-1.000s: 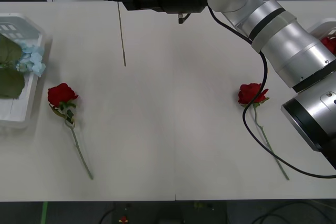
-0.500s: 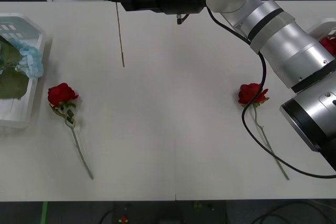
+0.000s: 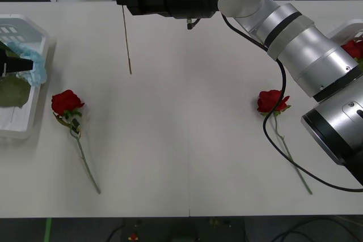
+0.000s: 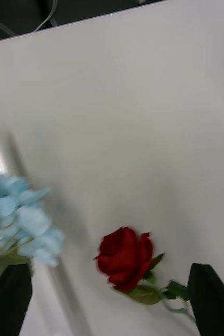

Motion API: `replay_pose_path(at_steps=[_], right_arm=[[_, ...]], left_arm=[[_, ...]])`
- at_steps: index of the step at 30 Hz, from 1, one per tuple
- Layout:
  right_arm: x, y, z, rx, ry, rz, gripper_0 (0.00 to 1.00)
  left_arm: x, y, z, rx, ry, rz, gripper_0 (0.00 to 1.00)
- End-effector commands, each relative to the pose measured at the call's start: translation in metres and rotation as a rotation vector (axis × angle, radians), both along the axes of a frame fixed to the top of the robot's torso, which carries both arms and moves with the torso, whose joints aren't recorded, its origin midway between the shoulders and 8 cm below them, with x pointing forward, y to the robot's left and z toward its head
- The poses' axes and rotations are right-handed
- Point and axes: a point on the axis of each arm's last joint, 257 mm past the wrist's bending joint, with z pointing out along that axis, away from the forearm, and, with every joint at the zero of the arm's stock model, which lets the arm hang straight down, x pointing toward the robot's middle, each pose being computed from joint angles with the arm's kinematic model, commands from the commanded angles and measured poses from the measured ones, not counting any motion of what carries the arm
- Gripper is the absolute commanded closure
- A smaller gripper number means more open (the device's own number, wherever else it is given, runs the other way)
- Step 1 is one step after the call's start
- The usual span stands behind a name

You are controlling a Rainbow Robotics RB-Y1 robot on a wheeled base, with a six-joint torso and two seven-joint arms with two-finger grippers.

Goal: Put the red flowers into the right box and the blue flowers into the left box

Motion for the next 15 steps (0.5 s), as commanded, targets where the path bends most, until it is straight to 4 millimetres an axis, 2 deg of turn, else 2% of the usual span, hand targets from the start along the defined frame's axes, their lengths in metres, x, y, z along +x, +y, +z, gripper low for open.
replay_pose_path(at_steps=[1, 7, 10, 14, 15], right_arm=[[-0.027, 0.035, 0.034, 0.027, -0.078, 0.079, 1.0], [-0.028, 0.036, 0.035, 0.032, -0.076, 0.082, 1.0], [-0.028, 0.036, 0.036, 0.038, -0.073, 0.084, 1.0], [-0.031, 0.038, 0.035, 0.037, -0.073, 0.092, 1.0], [-0.031, 0.038, 0.034, 0.035, -0.072, 0.09, 1.0]], left_arm=[[-0.016, -0.029, 0.007, -0.102, -0.006, -0.098, 0.0], [-0.022, -0.087, 0.011, -0.267, -0.02, -0.227, 0.0], [-0.021, -0.116, 0.014, -0.429, -0.015, -0.279, 0.0], [-0.021, -0.144, 0.018, -0.601, 0.001, -0.33, 0.0], [-0.021, -0.146, 0.018, -0.608, 0.002, -0.333, 0.0]])
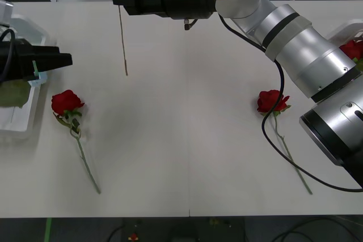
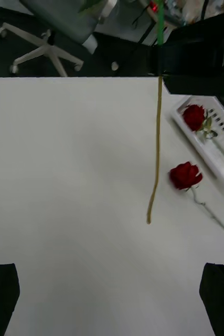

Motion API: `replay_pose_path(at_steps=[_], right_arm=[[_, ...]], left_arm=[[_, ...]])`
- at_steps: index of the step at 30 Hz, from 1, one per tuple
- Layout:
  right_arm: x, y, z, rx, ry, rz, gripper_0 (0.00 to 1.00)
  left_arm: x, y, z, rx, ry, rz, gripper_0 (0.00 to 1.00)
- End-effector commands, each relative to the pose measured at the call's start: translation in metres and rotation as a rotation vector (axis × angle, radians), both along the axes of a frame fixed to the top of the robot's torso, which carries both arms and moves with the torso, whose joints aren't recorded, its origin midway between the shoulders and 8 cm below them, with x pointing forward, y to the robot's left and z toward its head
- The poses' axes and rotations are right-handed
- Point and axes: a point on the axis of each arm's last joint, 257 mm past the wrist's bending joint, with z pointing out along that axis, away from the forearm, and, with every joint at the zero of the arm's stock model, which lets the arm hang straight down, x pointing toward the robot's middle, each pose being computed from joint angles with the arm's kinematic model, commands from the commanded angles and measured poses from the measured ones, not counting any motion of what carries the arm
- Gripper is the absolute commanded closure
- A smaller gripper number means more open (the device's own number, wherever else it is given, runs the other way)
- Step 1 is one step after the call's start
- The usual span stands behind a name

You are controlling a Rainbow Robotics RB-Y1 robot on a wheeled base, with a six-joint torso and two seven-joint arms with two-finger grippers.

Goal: Put the red flowers into the right box and the blue flowers into the left box

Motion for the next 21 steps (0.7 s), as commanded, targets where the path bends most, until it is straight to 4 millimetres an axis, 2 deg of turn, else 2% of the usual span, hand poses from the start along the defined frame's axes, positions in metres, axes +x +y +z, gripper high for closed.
replay_pose_path(at_steps=[1, 6, 16, 20, 21], right_arm=[[-0.027, 0.032, 0.033, 0.019, -0.084, 0.079, 1.0], [-0.027, 0.033, 0.031, 0.019, -0.083, 0.081, 1.0], [-0.03, 0.035, 0.034, 0.03, -0.075, 0.089, 1.0], [-0.03, 0.035, 0.033, 0.03, -0.073, 0.088, 1.0], [-0.03, 0.034, 0.034, 0.029, -0.075, 0.087, 1.0]], left_arm=[[0.002, -0.03, -0.008, -0.139, 0.061, -0.034, 0.0], [0.011, -0.051, -0.013, -0.174, 0.068, -0.027, 0.0], [0.038, -0.122, -0.013, -0.275, 0.095, -0.075, 0.0], [0.043, -0.141, -0.014, -0.287, 0.112, -0.102, 0.0], [0.044, -0.144, -0.014, -0.288, 0.11, -0.107, 0.14]])
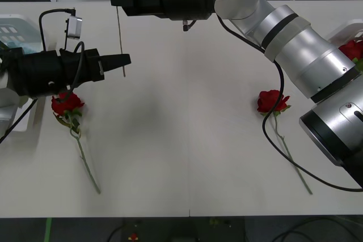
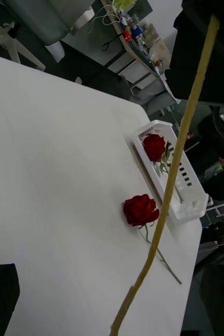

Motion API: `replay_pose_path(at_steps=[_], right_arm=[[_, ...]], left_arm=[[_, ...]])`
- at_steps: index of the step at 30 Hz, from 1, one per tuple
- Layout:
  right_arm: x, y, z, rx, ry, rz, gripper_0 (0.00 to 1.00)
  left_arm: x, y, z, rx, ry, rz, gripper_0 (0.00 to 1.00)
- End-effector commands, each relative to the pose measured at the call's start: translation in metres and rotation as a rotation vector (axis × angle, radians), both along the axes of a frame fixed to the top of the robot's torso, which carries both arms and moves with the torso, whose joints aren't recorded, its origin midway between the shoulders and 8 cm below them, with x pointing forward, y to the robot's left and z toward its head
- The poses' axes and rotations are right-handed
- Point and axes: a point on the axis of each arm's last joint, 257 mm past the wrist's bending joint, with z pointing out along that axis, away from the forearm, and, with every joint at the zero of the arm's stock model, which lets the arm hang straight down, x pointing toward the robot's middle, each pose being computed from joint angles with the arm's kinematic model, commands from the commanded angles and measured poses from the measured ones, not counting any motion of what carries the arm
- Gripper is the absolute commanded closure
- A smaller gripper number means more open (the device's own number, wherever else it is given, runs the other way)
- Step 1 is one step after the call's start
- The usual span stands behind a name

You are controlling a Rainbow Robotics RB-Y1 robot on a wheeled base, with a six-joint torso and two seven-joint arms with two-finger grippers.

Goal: Put the red flowers into the right box and the blue flowers into the left box

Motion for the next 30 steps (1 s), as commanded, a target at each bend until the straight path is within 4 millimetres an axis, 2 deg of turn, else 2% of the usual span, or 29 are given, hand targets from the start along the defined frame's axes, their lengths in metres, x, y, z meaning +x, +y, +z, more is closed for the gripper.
replay_pose_path(at_steps=[1, 3, 9, 20, 21, 22, 23, 27, 28, 30], right_arm=[[-0.026, 0.031, 0.033, 0.022, -0.086, 0.076, 1.0], [-0.026, 0.031, 0.033, 0.021, -0.087, 0.075, 1.0], [-0.025, 0.031, 0.034, 0.027, -0.085, 0.074, 1.0], [-0.025, 0.031, 0.035, 0.031, -0.084, 0.072, 1.0], [-0.024, 0.031, 0.035, 0.032, -0.084, 0.069, 0.89], [-0.024, 0.031, 0.037, 0.034, -0.087, 0.068, 0.73], [-0.023, 0.031, 0.037, 0.039, -0.083, 0.062, 0.43], [-0.022, 0.03, 0.038, 0.044, -0.079, 0.056, 0.43], [-0.021, 0.031, 0.038, 0.046, -0.077, 0.054, 0.09], [-0.02, 0.03, 0.039, 0.047, -0.077, 0.051, 0.05]], left_arm=[[0.007, -0.036, 0.026, -0.044, -0.026, -0.052, 0.53], [0.006, -0.039, 0.028, -0.054, -0.028, -0.058, 1.0], [-0.001, -0.048, 0.034, -0.087, -0.028, -0.092, 1.0], [-0.002, -0.047, 0.038, -0.101, -0.04, -0.094, 1.0], [-0.003, -0.047, 0.039, -0.102, -0.041, -0.096, 1.0], [-0.003, -0.047, 0.039, -0.103, -0.041, -0.096, 1.0], [-0.003, -0.047, 0.039, -0.103, -0.041, -0.096, 1.0], [-0.001, -0.044, 0.041, -0.105, -0.045, -0.09, 1.0], [-0.001, -0.042, 0.04, -0.1, -0.046, -0.087, 1.0], [0.0, -0.039, 0.04, -0.091, -0.044, -0.083, 1.0]])
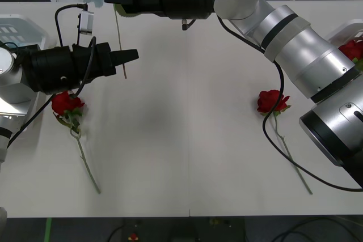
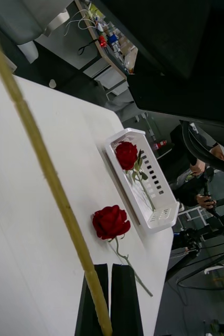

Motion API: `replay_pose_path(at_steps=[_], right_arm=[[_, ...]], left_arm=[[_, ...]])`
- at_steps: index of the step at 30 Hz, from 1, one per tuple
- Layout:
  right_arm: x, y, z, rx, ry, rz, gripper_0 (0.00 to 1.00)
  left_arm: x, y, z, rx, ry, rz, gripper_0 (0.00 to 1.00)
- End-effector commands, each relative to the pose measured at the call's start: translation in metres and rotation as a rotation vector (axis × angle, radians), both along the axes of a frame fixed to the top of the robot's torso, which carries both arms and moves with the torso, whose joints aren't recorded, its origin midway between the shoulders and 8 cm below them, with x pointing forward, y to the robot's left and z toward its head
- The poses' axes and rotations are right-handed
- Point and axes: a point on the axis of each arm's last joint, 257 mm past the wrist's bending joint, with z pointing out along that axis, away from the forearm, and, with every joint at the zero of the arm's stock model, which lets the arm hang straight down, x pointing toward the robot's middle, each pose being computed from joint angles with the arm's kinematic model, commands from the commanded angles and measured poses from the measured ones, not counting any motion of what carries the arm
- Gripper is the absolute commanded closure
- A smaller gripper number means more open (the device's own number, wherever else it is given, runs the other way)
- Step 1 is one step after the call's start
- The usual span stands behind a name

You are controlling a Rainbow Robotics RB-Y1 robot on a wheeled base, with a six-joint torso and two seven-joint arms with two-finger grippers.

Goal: Put the red flowers into the right box and the blue flowers into the left box

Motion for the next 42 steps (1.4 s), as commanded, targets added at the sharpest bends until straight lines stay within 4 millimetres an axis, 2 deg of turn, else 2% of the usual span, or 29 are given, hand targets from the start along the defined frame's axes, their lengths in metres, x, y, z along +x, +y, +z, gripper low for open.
replay_pose_path(at_steps=[1, 3, 6, 7, 10, 11, 13, 17, 19, 20, 22, 24, 27, 29, 30, 31, 33, 34, 37, 40, 42], right_arm=[[-0.023, 0.03, 0.034, 0.027, -0.077, 0.063, 0.02], [-0.023, 0.03, 0.034, 0.026, -0.078, 0.064, 0.01], [-0.023, 0.029, 0.034, 0.024, -0.082, 0.063, 0.01], [-0.023, 0.028, 0.033, 0.02, -0.079, 0.064, 0.01], [-0.025, 0.022, 0.026, -0.008, -0.064, 0.081, 0.01], [-0.026, 0.018, 0.021, -0.026, -0.055, 0.086, 0.01], [-0.026, 0.012, 0.01, -0.059, -0.032, 0.091, 0.01], [-0.027, -0.016, -0.024, -0.191, 0.054, 0.074, 0.01], [-0.026, -0.028, -0.037, -0.25, 0.083, 0.055, 0.01], [-0.027, -0.038, -0.048, -0.297, 0.12, 0.036, 0.01], [-0.027, -0.058, -0.063, -0.366, 0.181, -0.005, 0.01], [-0.029, -0.09, -0.078, -0.474, 0.249, -0.065, 0.01], [-0.035, -0.129, -0.092, -0.605, 0.323, -0.144, 0.01], [-0.038, -0.159, -0.101, -0.694, 0.365, -0.208, 0.01], [-0.039, -0.168, -0.103, -0.718, 0.381, -0.226, 0.01], [-0.042, -0.191, -0.111, -0.783, 0.415, -0.27, 0.01], [-0.045, -0.21, -0.116, -0.829, 0.442, -0.308, 0.0], [-0.049, -0.228, -0.124, -0.871, 0.469, -0.341, 0.0], [-0.055, -0.259, -0.137, -0.939, 0.481, -0.39, 0.0], [-0.062, -0.294, -0.155, -1.008, 0.472, -0.439, 0.0], [-0.064, -0.306, -0.165, -1.028, 0.469, -0.467, 0.0]], left_arm=[[0.005, -0.004, 0.018, 0.022, -0.056, -0.01, 1.0], [0.01, 0.005, 0.01, 0.072, -0.059, 0.012, 1.0], [0.019, 0.031, 0.003, 0.151, -0.068, 0.061, 1.0], [0.022, 0.045, 0.002, 0.176, -0.07, 0.083, 1.0], [0.029, 0.094, 0.0, 0.247, -0.074, 0.161, 1.0], [0.031, 0.117, 0.001, 0.276, -0.076, 0.2, 1.0], [0.033, 0.149, 0.002, 0.317, -0.073, 0.253, 1.0], [0.026, 0.237, 0.014, 0.477, -0.081, 0.41, 1.0], [0.022, 0.263, 0.018, 0.542, -0.078, 0.457, 1.0], [0.018, 0.284, 0.022, 0.594, -0.078, 0.499, 1.0], [0.013, 0.31, 0.029, 0.668, -0.075, 0.552, 1.0], [0.003, 0.344, 0.036, 0.75, -0.061, 0.634, 1.0], [-0.013, 0.383, 0.043, 0.847, -0.023, 0.729, 1.0], [-0.024, 0.404, 0.04, 0.905, 0.027, 0.774, 1.0], [-0.028, 0.411, 0.04, 0.923, 0.041, 0.789, 1.0], [-0.035, 0.424, 0.035, 0.956, 0.084, 0.815, 1.0], [-0.043, 0.436, 0.029, 0.968, 0.135, 0.847, 1.0], [-0.051, 0.448, 0.023, 0.97, 0.196, 0.887, 1.0], [-0.062, 0.467, 0.011, 0.982, 0.293, 0.957, 1.0], [-0.065, 0.485, -0.012, 1.007, 0.394, 1.013, 1.0], [-0.063, 0.493, -0.028, 1.057, 0.434, 1.018, 1.0]])
